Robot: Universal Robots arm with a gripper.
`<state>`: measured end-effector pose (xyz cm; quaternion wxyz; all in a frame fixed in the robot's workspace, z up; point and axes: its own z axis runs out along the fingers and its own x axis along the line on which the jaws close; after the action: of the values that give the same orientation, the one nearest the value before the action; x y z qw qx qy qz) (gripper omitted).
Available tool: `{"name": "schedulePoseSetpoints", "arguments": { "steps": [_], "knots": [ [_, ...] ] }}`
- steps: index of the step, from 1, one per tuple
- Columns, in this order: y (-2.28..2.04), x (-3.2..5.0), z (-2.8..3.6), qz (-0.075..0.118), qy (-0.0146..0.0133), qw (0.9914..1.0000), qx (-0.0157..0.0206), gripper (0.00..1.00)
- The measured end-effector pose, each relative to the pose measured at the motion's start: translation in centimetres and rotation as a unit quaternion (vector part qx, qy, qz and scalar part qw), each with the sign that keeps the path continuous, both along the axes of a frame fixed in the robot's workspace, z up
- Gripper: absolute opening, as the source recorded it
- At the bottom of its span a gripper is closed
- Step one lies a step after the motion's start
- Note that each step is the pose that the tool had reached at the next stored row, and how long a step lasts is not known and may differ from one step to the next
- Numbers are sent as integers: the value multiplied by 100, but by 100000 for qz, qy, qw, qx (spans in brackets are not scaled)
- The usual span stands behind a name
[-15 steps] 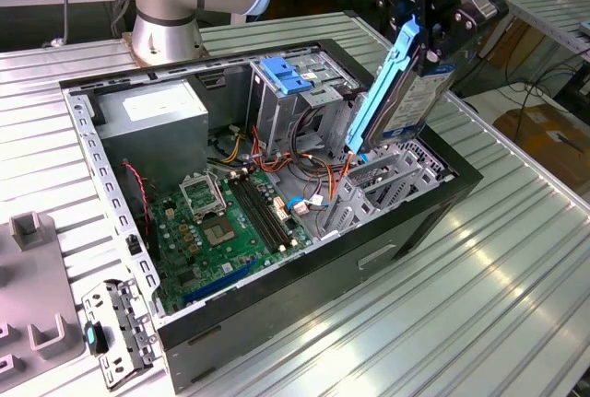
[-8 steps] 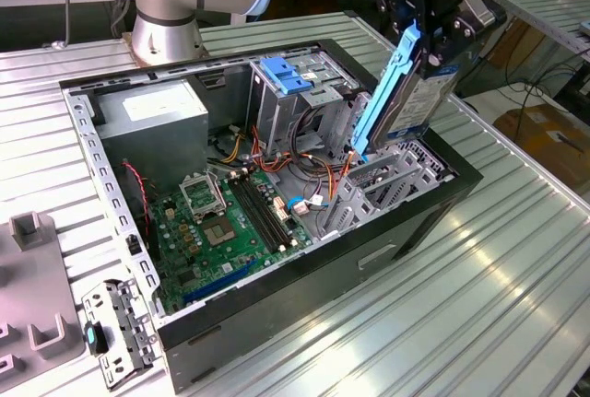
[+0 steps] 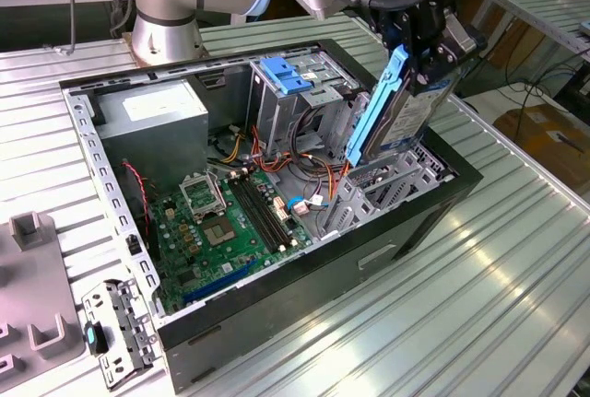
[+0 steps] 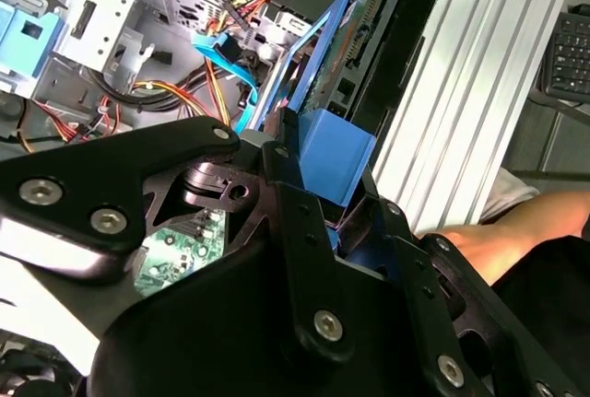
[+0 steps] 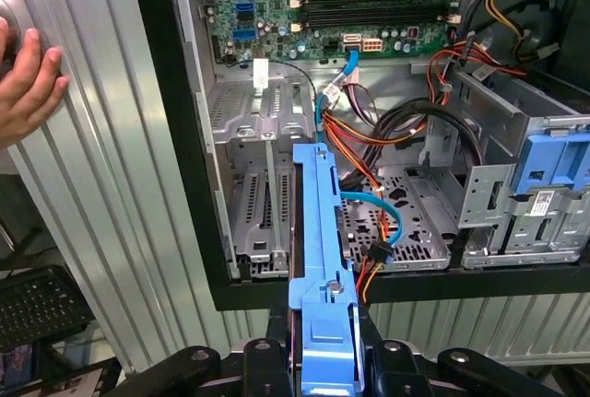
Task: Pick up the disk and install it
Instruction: 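Insert the disk into the insertion slot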
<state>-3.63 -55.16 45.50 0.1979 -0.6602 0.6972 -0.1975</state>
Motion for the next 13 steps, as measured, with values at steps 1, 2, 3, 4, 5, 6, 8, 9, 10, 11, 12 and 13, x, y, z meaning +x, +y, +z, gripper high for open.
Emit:
{"name": "schedulePoseSetpoints", "arguments": {
  "steps": [1, 2, 3, 4, 5, 6, 8, 9, 10, 11, 12, 13],
  "knots": [
    [0, 2, -6, -3, -146, 100000, 0, 37],
    [0, 4, -13, -6, -326, 99999, 5, 37],
    [0, 6, -21, -9, -441, 99999, 9, 37],
    [0, 7, -37, -11, -484, 99999, 4, 37],
    [0, 9, -53, -8, -507, 99999, 1, 37],
    [0, 12, -84, -3, -533, 99999, 2, 37],
    [-1, 18, -148, -6, -575, 99998, 7, 37],
    [-1, 22, -170, -2, -600, 99998, 0, 37],
    [-2, 23, -188, -5, -635, 99998, 3, 37],
    [-10, 24, -203, 0, -680, 99998, 6, 37],
    [-16, 25, -213, -1, -732, 99997, 12, 37],
    [-21, 26, -222, -6, -775, 99997, 8, 37]
  ]
}}
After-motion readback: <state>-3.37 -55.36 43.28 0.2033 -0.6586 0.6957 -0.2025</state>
